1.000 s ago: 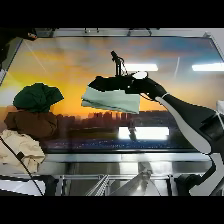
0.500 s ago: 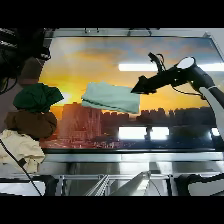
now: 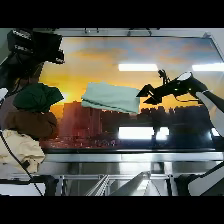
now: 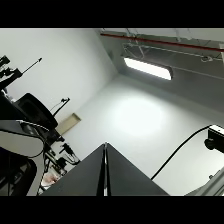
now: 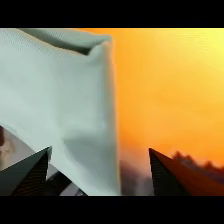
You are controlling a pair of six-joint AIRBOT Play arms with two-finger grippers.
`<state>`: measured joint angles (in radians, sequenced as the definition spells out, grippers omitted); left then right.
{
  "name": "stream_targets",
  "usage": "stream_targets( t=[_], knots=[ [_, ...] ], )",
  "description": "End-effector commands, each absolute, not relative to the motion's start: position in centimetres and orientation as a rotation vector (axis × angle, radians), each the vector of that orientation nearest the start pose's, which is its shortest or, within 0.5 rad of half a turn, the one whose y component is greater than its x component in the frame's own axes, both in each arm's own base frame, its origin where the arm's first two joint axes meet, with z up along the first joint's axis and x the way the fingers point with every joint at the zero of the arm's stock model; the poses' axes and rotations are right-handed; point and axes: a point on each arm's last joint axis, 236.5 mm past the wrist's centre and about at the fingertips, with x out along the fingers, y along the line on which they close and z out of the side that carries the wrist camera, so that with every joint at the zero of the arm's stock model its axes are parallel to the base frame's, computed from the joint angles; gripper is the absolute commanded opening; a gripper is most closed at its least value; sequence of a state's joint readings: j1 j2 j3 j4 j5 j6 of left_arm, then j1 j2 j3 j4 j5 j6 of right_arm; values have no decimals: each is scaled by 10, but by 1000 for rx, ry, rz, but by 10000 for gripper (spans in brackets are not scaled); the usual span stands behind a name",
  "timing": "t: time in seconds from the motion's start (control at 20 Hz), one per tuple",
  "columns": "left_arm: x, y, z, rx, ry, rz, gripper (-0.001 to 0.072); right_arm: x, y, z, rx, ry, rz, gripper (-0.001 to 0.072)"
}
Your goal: Fold the shirts.
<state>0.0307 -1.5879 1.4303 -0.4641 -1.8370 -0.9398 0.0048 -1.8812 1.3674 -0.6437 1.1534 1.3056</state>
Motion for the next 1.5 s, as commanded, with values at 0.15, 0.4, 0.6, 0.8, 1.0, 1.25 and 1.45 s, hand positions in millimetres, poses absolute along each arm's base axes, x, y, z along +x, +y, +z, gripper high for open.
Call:
stream_targets(
  t=[0.15, 0.4, 0.6, 0.8, 1.0, 1.25, 1.45],
  knots=[
    [352, -196, 313, -1108, 522, -1812, 19, 459, 255, -84, 962, 1337, 697, 701],
    [347, -195, 314, -1101, 527, -1831, 19, 466, 275, -5, 1172, 1184, 941, 22],
    [347, -195, 313, -1101, 527, -1830, 19, 478, 216, 72, 1146, 1034, 949, 22],
    [347, -195, 314, -1101, 527, -1830, 19, 485, 72, 132, 1037, 852, 677, 22],
    [347, -195, 314, -1101, 526, -1830, 20, 455, -110, 173, 1071, 606, 323, 22],
    [347, -195, 313, -1084, 504, -1832, 20, 329, -255, 97, 982, 812, -260, 21],
    [347, -196, 313, -1068, 484, -1835, 20, 225, -293, 22, 990, 990, -621, 22]
  ],
)
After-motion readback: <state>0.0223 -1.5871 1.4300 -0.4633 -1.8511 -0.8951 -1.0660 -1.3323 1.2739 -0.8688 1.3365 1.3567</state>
